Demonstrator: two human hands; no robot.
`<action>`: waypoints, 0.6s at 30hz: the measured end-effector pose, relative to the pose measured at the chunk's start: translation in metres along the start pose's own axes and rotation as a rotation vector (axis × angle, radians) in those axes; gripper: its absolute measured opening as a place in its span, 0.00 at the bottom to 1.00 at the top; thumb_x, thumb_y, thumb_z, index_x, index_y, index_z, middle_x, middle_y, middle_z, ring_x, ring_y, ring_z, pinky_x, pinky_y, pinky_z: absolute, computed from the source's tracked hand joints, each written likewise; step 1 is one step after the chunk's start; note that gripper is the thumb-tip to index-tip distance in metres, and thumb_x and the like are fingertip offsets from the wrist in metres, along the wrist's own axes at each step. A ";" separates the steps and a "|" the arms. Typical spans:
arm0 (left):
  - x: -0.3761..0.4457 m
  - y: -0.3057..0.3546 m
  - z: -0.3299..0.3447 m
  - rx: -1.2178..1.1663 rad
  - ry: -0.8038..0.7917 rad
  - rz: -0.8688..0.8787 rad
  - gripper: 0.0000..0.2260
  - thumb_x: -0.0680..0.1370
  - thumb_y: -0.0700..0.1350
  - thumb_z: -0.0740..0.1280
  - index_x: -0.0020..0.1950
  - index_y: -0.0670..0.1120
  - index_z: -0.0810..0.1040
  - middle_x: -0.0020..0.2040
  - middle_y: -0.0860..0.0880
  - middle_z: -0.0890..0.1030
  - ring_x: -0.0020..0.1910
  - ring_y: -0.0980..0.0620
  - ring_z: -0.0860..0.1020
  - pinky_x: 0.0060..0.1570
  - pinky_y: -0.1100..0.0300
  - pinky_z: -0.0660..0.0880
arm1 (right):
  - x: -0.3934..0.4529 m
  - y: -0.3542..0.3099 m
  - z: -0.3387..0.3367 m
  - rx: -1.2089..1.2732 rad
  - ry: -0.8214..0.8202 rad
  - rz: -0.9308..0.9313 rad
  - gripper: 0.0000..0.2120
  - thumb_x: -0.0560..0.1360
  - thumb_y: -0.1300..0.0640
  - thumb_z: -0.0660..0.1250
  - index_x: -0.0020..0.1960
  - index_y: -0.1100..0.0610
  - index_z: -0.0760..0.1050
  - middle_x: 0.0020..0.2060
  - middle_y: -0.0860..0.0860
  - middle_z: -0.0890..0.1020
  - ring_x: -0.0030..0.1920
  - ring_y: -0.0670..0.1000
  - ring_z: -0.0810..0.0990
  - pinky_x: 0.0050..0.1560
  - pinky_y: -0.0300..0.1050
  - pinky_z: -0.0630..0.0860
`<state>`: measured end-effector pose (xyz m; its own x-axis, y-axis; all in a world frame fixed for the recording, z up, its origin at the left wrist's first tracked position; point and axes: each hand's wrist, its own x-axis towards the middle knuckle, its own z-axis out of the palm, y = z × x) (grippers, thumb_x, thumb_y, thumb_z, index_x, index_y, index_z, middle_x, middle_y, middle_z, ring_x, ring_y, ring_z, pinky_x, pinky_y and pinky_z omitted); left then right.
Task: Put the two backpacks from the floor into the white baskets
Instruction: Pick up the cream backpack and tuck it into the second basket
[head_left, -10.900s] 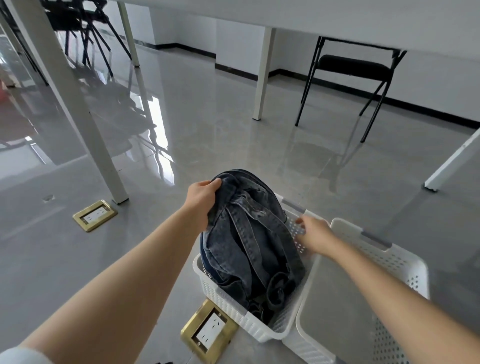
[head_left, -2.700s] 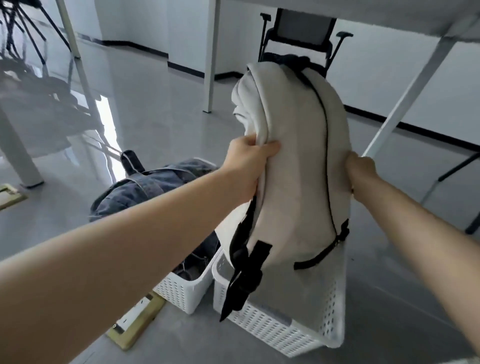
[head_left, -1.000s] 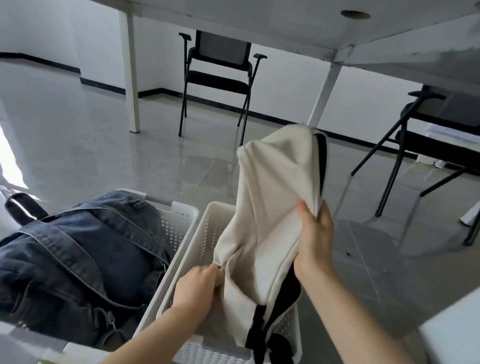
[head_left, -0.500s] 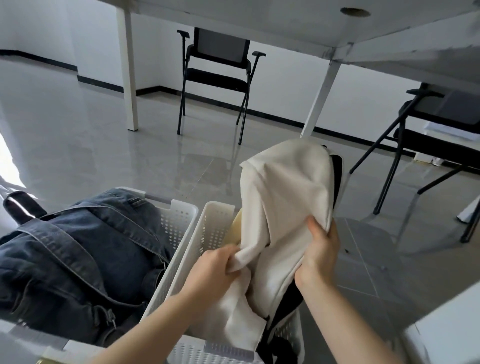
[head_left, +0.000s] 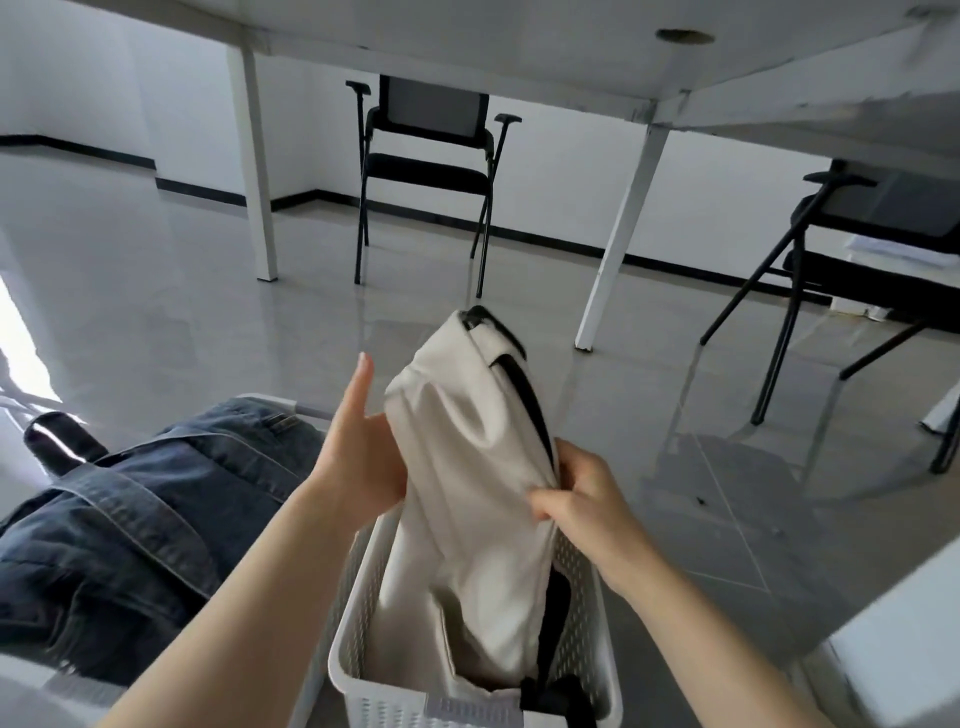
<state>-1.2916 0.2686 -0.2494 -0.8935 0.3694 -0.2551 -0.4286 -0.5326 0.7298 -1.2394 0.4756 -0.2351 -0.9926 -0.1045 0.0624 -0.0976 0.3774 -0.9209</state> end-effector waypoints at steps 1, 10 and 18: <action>0.001 0.000 0.000 0.023 0.027 0.036 0.34 0.72 0.70 0.60 0.63 0.43 0.79 0.58 0.42 0.82 0.57 0.42 0.80 0.55 0.49 0.72 | -0.004 -0.002 -0.002 -0.085 -0.088 0.012 0.16 0.59 0.65 0.63 0.47 0.60 0.76 0.41 0.52 0.82 0.42 0.49 0.79 0.42 0.46 0.73; -0.007 0.002 0.036 0.213 0.266 0.278 0.18 0.62 0.35 0.74 0.52 0.37 0.83 0.56 0.29 0.80 0.47 0.39 0.80 0.56 0.42 0.76 | 0.014 -0.103 -0.018 -0.177 0.032 0.052 0.47 0.64 0.34 0.70 0.76 0.48 0.55 0.70 0.46 0.69 0.69 0.49 0.69 0.65 0.45 0.67; -0.008 0.002 0.032 0.521 0.399 0.506 0.08 0.71 0.33 0.72 0.38 0.46 0.84 0.35 0.47 0.84 0.36 0.50 0.78 0.38 0.61 0.77 | 0.052 -0.068 -0.008 -0.629 0.230 0.079 0.19 0.73 0.51 0.65 0.61 0.55 0.69 0.57 0.56 0.79 0.55 0.60 0.77 0.50 0.48 0.73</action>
<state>-1.2815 0.2890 -0.2258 -0.9842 -0.1702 0.0486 0.0671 -0.1051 0.9922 -1.2846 0.4515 -0.1658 -0.9819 0.1181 0.1484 0.0217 0.8473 -0.5307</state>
